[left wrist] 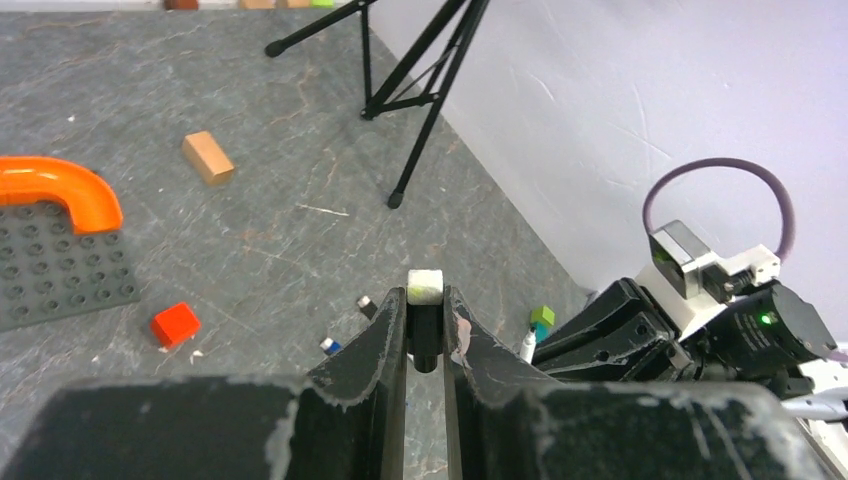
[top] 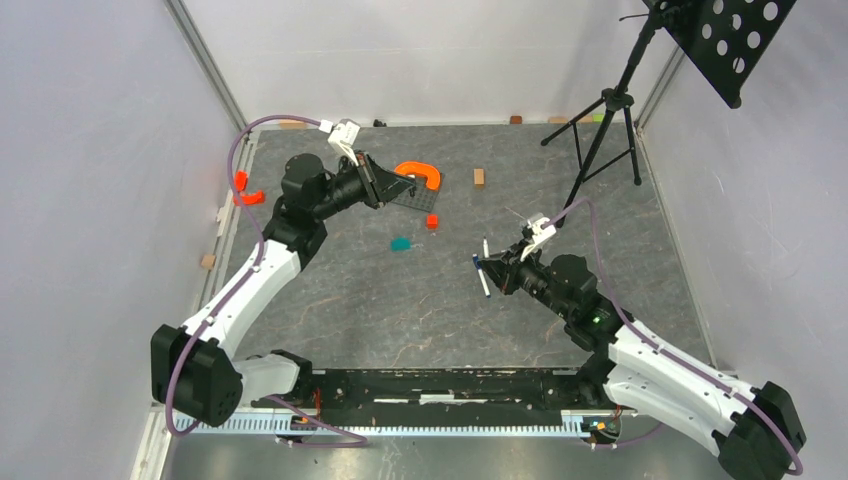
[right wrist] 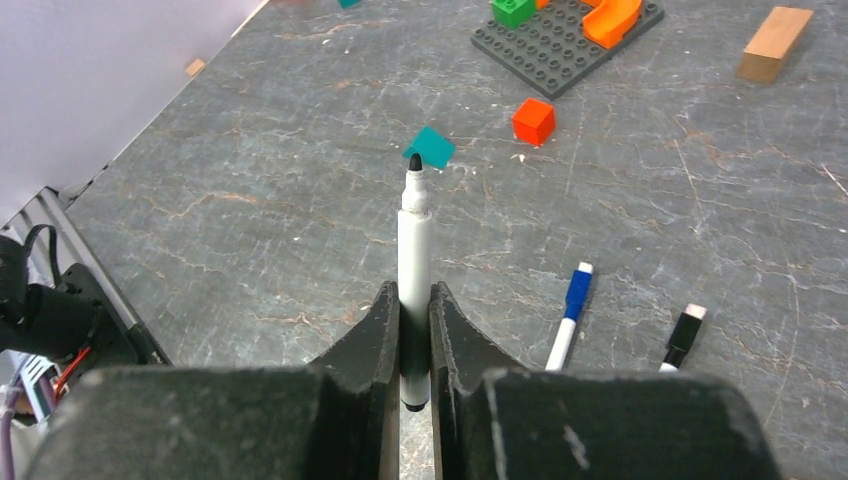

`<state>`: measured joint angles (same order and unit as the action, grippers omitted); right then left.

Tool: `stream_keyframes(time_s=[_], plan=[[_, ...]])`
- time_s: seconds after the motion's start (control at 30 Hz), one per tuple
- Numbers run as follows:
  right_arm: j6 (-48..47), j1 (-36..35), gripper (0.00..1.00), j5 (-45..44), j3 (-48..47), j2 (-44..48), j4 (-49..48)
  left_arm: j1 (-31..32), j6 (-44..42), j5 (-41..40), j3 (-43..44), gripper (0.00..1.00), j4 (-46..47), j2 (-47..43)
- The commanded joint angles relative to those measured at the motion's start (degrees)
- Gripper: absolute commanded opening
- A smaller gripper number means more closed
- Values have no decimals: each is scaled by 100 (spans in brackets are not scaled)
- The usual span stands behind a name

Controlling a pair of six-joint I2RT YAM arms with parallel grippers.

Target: Insert the pens into the pen caps

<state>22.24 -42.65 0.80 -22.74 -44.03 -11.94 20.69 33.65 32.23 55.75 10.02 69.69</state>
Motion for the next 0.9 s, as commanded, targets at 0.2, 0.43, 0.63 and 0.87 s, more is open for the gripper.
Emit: stream_keyframes(time_s=[0.2, 0.43, 0.63, 0.87], plan=[[294, -14, 0, 644, -453, 152, -110, -23, 505, 832, -252, 2, 1352, -98], [618, -12, 0, 795, -455, 135, -153, -24, 818, 990, -399, 2, 1746, -137], [682, -29, 0, 1109, -556, 15, -264, -29, 1220, 1271, -445, 2, 2266, -29], [982, -66, 0, 1465, -742, -354, -643, -19, 1719, 1447, -591, 2, 3016, 125]])
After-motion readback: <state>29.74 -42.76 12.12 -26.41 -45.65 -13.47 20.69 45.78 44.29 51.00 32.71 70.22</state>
